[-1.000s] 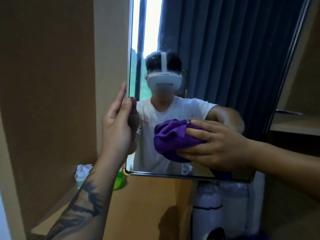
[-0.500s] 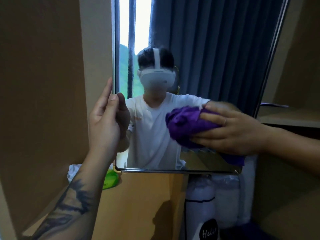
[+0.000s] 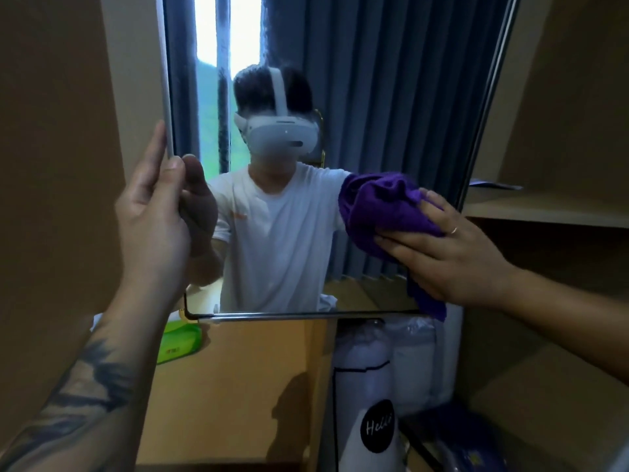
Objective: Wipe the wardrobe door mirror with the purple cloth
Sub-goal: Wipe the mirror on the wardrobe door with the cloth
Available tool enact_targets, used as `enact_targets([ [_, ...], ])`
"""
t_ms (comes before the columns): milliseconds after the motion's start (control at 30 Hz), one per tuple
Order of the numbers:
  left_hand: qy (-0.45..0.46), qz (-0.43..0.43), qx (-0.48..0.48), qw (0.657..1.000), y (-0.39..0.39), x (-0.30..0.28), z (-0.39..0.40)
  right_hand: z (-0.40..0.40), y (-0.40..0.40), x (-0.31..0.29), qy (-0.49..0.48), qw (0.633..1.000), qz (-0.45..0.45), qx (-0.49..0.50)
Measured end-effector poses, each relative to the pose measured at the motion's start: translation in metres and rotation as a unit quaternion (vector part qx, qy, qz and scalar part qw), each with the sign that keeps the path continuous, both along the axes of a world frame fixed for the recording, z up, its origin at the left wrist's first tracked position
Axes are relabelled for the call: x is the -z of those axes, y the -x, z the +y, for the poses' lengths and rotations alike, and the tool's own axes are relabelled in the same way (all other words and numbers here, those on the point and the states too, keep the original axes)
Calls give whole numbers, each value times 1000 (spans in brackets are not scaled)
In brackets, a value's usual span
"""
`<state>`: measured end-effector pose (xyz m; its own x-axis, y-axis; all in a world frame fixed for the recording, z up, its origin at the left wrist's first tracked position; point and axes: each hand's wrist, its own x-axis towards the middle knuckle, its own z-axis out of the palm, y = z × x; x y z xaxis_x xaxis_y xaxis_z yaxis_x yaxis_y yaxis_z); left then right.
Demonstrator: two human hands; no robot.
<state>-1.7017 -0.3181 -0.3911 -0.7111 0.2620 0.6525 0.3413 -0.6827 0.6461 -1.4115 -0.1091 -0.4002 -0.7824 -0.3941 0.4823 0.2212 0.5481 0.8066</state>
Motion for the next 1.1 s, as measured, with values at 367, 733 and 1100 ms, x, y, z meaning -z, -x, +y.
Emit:
enact_targets([
  [367,-21,5,45,999,11,7,-2,-6,12,-2,26,993,110,15],
  [733,-1,7,-21,1000,15,5,0,-13,23,9,49,986,155,31],
  [1100,8,-6,18,1000,-3,-1,-4,-24,27,23,156,958,228,70],
])
